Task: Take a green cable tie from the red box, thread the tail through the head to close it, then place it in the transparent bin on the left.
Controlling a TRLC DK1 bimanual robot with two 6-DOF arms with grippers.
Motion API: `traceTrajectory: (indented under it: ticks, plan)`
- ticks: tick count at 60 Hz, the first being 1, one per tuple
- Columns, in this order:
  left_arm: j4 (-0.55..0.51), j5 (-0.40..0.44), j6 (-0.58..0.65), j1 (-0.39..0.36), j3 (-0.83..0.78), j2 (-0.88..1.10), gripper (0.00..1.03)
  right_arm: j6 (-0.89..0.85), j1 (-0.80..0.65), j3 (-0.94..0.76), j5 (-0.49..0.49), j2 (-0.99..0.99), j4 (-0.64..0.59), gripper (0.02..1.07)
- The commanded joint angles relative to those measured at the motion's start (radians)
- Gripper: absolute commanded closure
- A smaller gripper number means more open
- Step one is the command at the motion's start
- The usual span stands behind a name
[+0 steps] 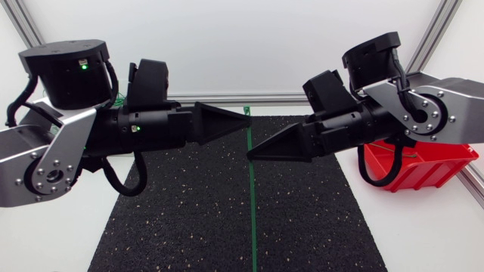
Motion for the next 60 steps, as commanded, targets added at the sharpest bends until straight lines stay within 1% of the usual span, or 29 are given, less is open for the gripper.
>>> traceTrajectory:
  ticks: [1, 4, 8, 11, 14, 16, 19, 21, 24, 28, 33, 37, 41, 45, 50, 54, 60]
  plan:
    - [-0.010, 0.025, -0.023, 0.014, -0.001, 0.014, 1.00, 0.028, -0.001, -0.026, 0.018, -0.025, 0.016, 0.83]
    - [-0.016, 0.036, -0.023, 0.019, 0.001, 0.014, 1.00, 0.028, -0.001, -0.029, 0.035, -0.028, 0.016, 0.77]
    - [-0.051, 0.059, -0.022, 0.042, 0.017, 0.014, 1.00, 0.028, 0.000, -0.033, 0.055, -0.036, 0.015, 0.69]
    - [-0.074, 0.073, -0.022, 0.056, 0.030, 0.019, 1.00, 0.028, 0.010, -0.035, 0.099, -0.043, 0.015, 0.64]
    - [-0.099, 0.082, -0.020, 0.069, 0.040, 0.022, 1.00, 0.027, 0.017, -0.035, 0.130, -0.048, 0.013, 0.56]
    - [-0.111, 0.084, -0.017, 0.072, 0.044, 0.022, 1.00, 0.027, 0.019, -0.035, 0.139, -0.053, 0.010, 0.47]
    - [-0.119, 0.084, -0.014, 0.079, 0.045, 0.022, 1.00, 0.028, 0.025, -0.032, 0.181, -0.057, -0.002, 0.28]
    - [-0.147, 0.093, -0.012, 0.089, 0.056, 0.026, 1.00, 0.025, 0.034, -0.029, 0.221, -0.059, -0.013, 0.17]
    - [-0.185, 0.099, -0.002, 0.097, 0.077, 0.042, 1.00, -0.027, 0.056, -0.029, 0.302, -0.062, -0.034, 0.07]
    - [-0.240, 0.133, 0.018, 0.115, 0.102, 0.060, 1.00, -0.113, 0.083, -0.032, 0.392, -0.073, -0.064, 0.06]
    - [-0.249, 0.163, 0.024, 0.148, 0.106, 0.063, 1.00, -0.242, 0.132, -0.026, 0.538, -0.073, -0.130, 0.07]
    - [-0.254, 0.186, 0.024, 0.175, 0.106, 0.062, 1.00, -0.282, 0.140, -0.019, 0.586, -0.074, -0.165, 0.07]
    - [-0.255, 0.213, 0.031, 0.206, 0.106, 0.059, 1.00, -0.346, 0.152, 0.016, 0.659, -0.059, -0.258, 0.07]
    - [-0.255, 0.234, 0.034, 0.232, 0.106, 0.060, 1.00, -0.369, 0.168, 0.050, 0.716, -0.036, -0.326, 0.07]
    - [-0.255, 0.249, 0.044, 0.246, 0.103, 0.062, 1.00, -0.392, 0.200, 0.099, 0.790, 0.015, -0.419, 0.06]
    - [-0.262, 0.257, 0.049, 0.255, 0.103, 0.062, 1.00, -0.406, 0.221, 0.102, 0.826, 0.018, -0.436, 0.06]
    - [-0.266, 0.268, 0.055, 0.264, 0.106, 0.063, 1.00, -0.417, 0.295, 0.093, 0.935, -0.005, -0.430, 0.06]
